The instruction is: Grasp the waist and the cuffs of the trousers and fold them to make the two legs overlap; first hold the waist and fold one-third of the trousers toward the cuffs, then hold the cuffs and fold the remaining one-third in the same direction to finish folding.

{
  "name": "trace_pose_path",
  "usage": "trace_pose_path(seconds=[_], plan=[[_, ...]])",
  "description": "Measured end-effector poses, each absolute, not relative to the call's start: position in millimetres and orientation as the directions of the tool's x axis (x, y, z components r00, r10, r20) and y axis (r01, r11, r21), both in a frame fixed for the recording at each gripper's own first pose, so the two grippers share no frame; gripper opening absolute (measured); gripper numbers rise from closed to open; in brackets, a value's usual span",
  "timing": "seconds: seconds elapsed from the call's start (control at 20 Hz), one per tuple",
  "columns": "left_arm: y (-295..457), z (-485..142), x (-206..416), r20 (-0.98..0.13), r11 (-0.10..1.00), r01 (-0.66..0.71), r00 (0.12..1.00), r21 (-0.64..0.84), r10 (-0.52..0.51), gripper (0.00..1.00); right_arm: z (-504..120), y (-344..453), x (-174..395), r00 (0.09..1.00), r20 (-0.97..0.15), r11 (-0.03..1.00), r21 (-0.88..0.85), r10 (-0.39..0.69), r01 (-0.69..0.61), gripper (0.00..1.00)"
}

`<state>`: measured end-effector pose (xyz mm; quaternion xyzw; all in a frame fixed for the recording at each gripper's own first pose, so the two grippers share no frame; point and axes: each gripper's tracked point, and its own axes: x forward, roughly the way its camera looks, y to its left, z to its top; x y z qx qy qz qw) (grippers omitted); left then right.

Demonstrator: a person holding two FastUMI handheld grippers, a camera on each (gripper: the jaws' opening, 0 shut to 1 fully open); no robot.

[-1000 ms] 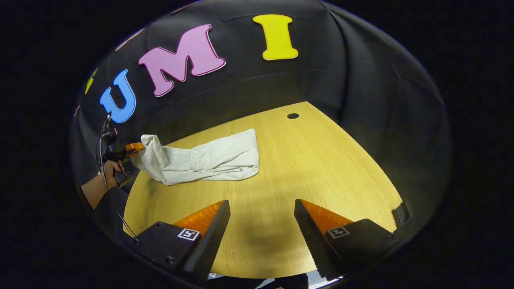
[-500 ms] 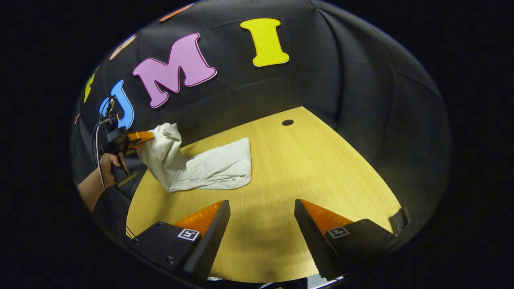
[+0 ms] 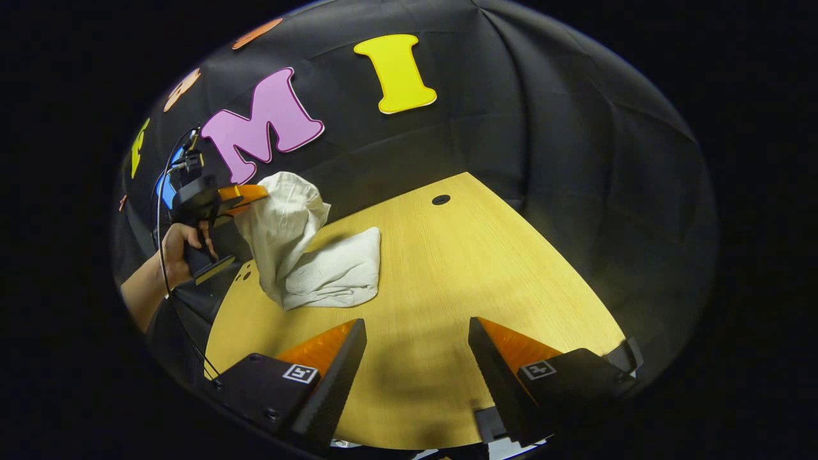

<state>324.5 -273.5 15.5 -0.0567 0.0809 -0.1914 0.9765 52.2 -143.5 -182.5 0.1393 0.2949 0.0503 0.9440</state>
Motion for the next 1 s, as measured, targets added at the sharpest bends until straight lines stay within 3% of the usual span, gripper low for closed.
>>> trace_pose_path(seconds=[0.35,0.5,0.55,0.6,0.7,0.95,1.0], plan=[[-343.7,-43.0,307.4,-0.22,0.907,0.396,0.881,-0.143,-0.419,0.05,-176.5,-158.4,53.0,0.822,-0.531,0.952,0.304,0.206,-0.042,0.99],[-357.4,-72.4,299.5,-0.266,0.909,0.405,0.869,-0.099,-0.416,0.1,-176.1,-159.7,52.1,0.822,-0.528,0.951,0.305,0.214,-0.052,0.99],[-362.9,-83.4,297.9,-0.277,0.906,0.414,0.864,-0.084,-0.421,0.07,-177.6,-160.2,50.6,0.82,-0.53,0.951,0.304,0.216,-0.054,0.99],[-364.7,-85.4,292.3,-0.285,0.902,0.425,0.858,-0.074,-0.427,0.14,-179.0,-159.2,50.2,0.819,-0.532,0.951,0.305,0.217,-0.054,0.98],[-368.7,-93.5,281.2,-0.298,0.891,0.45,0.843,-0.064,-0.447,0.39,-178.9,-156.6,47.5,0.816,-0.534,0.948,0.314,0.221,-0.051,0.99],[-349.0,-83.1,244.3,-0.279,0.869,0.493,0.83,-0.035,-0.483,0.51,-176.1,-144.2,35.6,0.82,-0.53,0.951,0.304,0.215,-0.053,0.98],[-339.3,-77.3,235.4,-0.261,0.868,0.495,0.836,-0.023,-0.483,0.64,-173.9,-139.7,33.8,0.823,-0.527,0.953,0.298,0.213,-0.056,0.98]])
